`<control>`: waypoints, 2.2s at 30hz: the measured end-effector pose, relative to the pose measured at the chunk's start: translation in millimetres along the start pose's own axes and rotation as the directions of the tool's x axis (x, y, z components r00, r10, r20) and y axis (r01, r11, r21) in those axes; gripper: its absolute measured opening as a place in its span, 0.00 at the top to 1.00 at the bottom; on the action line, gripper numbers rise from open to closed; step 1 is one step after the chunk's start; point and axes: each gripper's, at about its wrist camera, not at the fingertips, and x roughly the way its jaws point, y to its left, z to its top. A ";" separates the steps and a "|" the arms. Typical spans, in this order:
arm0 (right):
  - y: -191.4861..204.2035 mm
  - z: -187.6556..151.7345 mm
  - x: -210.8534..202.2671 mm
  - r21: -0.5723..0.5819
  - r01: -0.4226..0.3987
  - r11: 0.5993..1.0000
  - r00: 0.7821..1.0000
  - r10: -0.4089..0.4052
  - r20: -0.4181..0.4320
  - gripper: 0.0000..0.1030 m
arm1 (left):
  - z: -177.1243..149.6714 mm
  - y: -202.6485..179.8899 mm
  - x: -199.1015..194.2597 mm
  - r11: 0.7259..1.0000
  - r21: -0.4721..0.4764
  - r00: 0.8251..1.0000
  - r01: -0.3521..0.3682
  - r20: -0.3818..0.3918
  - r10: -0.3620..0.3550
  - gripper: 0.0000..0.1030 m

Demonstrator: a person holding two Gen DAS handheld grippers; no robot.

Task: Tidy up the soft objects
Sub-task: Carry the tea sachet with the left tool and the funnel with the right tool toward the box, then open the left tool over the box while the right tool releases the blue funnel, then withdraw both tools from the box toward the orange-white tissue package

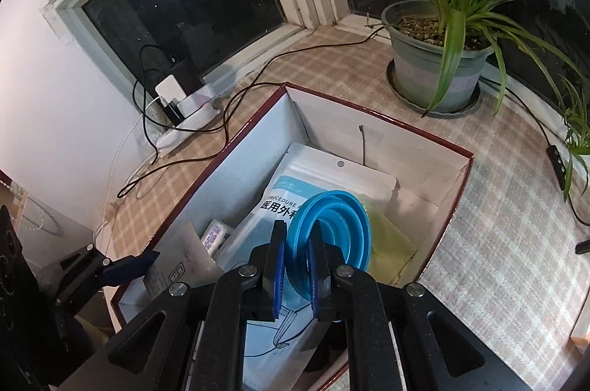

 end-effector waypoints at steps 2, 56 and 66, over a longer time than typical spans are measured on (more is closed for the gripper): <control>-0.1 0.2 -0.7 0.000 0.002 1.000 1.000 -0.002 0.001 0.89 | 0.4 0.3 0.9 1.000 -0.004 1.000 0.003 -0.003 -0.003 0.43; -78.7 -115.0 -150.5 0.111 0.107 0.988 0.975 -0.126 0.183 0.45 | -10.8 -88.3 -59.3 1.000 -0.029 0.997 0.002 0.081 0.000 0.26; -142.1 -172.3 -212.0 0.217 0.147 0.965 0.945 -0.202 0.257 0.45 | -10.2 -142.2 -51.9 0.998 -0.010 0.996 0.058 0.075 -0.057 0.26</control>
